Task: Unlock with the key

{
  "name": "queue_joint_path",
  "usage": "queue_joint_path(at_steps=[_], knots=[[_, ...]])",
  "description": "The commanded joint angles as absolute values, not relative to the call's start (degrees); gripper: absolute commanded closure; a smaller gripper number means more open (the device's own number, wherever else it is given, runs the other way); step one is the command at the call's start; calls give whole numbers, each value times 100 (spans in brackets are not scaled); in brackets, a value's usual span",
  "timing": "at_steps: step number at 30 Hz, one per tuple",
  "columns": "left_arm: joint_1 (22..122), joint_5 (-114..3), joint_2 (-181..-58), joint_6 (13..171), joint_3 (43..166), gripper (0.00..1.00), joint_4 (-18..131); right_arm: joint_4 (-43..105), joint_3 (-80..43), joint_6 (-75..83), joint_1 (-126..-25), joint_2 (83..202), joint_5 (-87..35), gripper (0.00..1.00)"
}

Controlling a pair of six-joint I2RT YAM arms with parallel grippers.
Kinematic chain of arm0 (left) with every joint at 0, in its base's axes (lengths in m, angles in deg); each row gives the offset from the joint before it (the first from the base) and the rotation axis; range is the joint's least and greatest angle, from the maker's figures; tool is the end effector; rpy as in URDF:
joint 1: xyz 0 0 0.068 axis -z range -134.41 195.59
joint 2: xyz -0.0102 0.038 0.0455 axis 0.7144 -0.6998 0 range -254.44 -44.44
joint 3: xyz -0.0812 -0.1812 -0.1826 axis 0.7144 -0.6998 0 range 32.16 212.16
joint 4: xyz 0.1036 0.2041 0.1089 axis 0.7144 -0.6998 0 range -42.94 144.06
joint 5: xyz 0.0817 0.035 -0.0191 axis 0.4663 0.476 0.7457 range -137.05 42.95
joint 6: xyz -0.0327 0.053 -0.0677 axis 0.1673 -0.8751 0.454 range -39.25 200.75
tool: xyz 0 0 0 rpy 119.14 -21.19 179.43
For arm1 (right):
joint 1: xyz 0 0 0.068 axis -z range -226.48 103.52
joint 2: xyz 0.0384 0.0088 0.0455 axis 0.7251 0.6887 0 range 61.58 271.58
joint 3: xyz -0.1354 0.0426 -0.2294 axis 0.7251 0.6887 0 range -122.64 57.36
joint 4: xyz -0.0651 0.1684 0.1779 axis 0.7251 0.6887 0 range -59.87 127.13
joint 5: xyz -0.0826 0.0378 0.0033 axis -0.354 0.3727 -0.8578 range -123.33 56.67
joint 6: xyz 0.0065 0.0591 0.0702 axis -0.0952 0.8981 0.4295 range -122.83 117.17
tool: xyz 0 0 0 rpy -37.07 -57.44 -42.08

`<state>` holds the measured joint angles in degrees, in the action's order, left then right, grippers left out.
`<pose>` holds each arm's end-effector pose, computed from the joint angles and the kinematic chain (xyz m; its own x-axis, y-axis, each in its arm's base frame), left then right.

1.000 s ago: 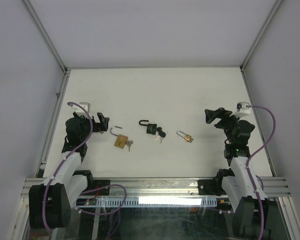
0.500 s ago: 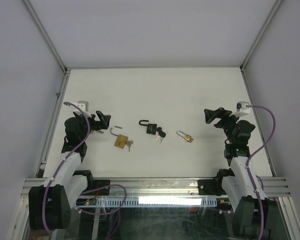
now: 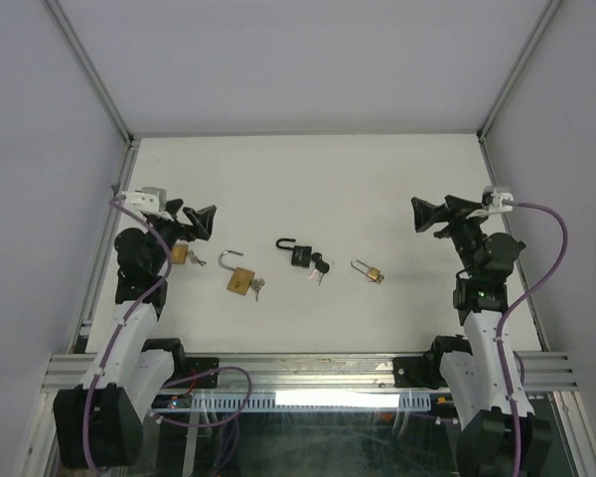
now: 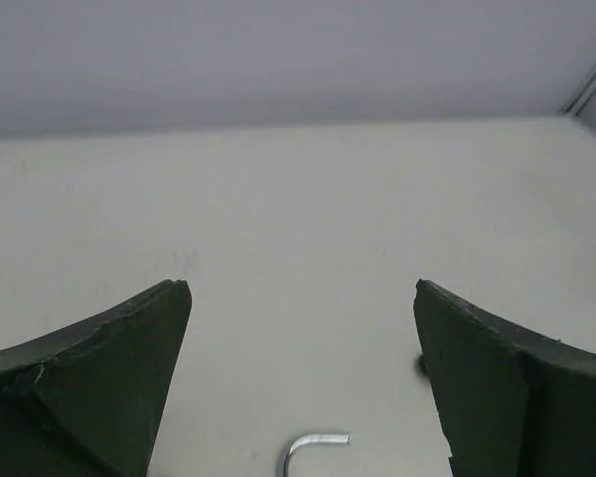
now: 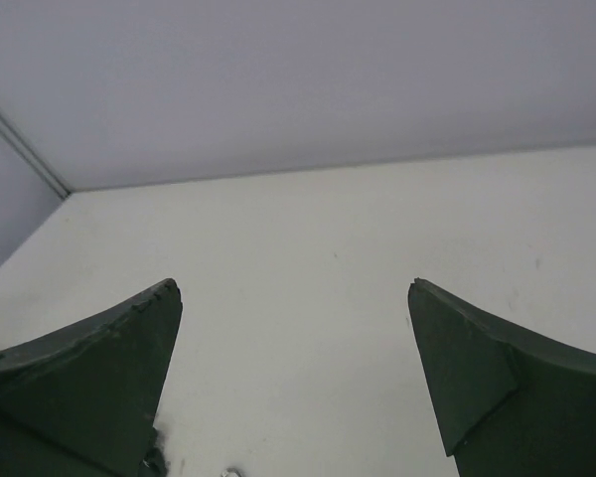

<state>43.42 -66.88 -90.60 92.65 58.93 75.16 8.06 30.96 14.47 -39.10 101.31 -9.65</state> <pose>0.2349 -0.0191 0.2843 -0.0334 -0.1954 -0.9802 0.3029 0.9326 -0.1963 0.2138 0.0058 0.3068 0.0618 0.2666 -0.9618 -0.3085 0.9216 0.2356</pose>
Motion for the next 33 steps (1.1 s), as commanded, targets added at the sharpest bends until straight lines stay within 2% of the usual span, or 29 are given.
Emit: queue_joint_path(at_steps=[1, 4, 6, 8, 18, 33], knots=[[4366, -6587, -9838, 8206, 5012, 1, 7517, 1110, 3615, 1486, -3618, 10784, -578, 0], [4379, -6071, -9504, 8895, 4933, 1, 7706, 426, 3809, 1820, -3654, 10760, -605, 0], [4382, -5675, -9626, 9111, 4937, 1, 7643, 523, 3877, 1676, -3644, 10649, -1149, 0], [4374, -5558, -9715, 9126, 5090, 1, 7192, 554, 3890, 1565, -3628, 10595, -1204, 0], [4381, -5856, -9757, 9034, 5615, 1, 6477, 261, 3914, 1805, -3628, 10795, -1084, 0], [4375, -5939, -9771, 9202, 5563, 1, 6432, 351, 3835, 1819, -3628, 10713, -1105, 0]])
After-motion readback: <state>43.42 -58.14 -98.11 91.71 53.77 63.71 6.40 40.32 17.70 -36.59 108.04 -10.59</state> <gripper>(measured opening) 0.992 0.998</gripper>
